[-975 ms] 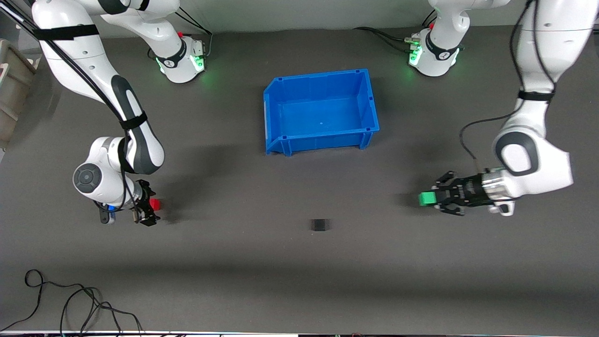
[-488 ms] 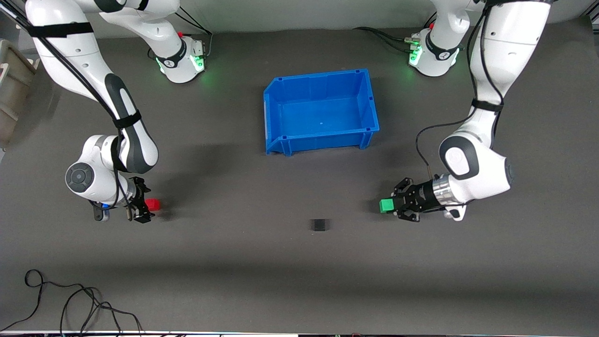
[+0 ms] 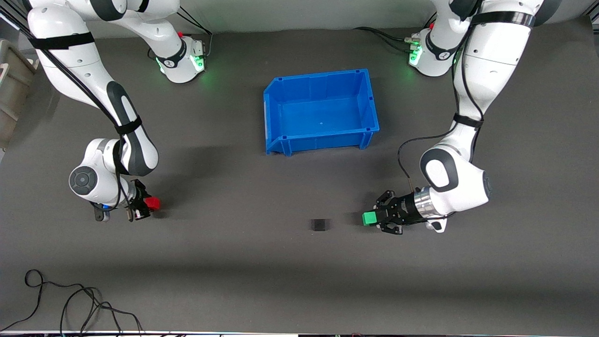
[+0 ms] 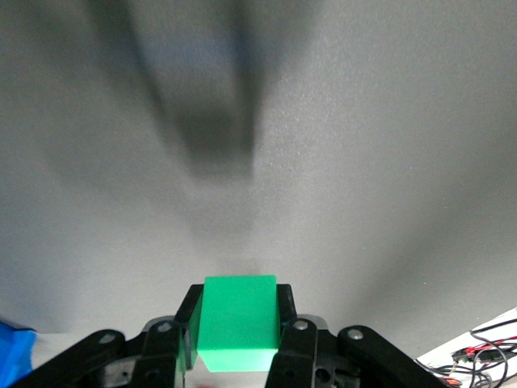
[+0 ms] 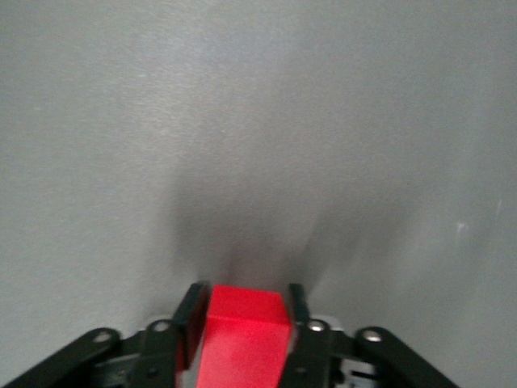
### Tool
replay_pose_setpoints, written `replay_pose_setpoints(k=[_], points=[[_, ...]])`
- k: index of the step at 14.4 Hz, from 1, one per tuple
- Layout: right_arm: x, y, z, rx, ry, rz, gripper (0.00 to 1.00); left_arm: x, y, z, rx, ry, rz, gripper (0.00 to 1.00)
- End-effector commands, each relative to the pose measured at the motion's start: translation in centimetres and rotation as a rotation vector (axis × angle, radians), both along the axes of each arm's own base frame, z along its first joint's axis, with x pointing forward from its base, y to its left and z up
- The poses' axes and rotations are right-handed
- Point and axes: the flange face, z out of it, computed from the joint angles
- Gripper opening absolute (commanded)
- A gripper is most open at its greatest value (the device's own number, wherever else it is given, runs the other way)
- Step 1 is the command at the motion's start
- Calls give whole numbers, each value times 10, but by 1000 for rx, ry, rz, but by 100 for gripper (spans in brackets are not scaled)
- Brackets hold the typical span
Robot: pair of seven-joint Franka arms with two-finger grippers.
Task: Attach green and red cubes to black cube
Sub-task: 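Carry the green cube with the left gripper toward the black cube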
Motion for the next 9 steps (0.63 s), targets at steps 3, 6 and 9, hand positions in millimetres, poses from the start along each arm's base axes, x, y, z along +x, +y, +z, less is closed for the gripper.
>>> replay_pose_setpoints(k=[3, 6, 9], points=[[9, 14, 37, 1, -42, 47, 29, -2, -17, -25, 10, 15, 55, 6], [4, 57, 77, 47, 31, 69, 28, -6, -31, -40, 31, 10, 57, 6], [-6, 107, 102, 60, 43, 131, 28, -9, -41, -39, 23, 26, 79, 6]])
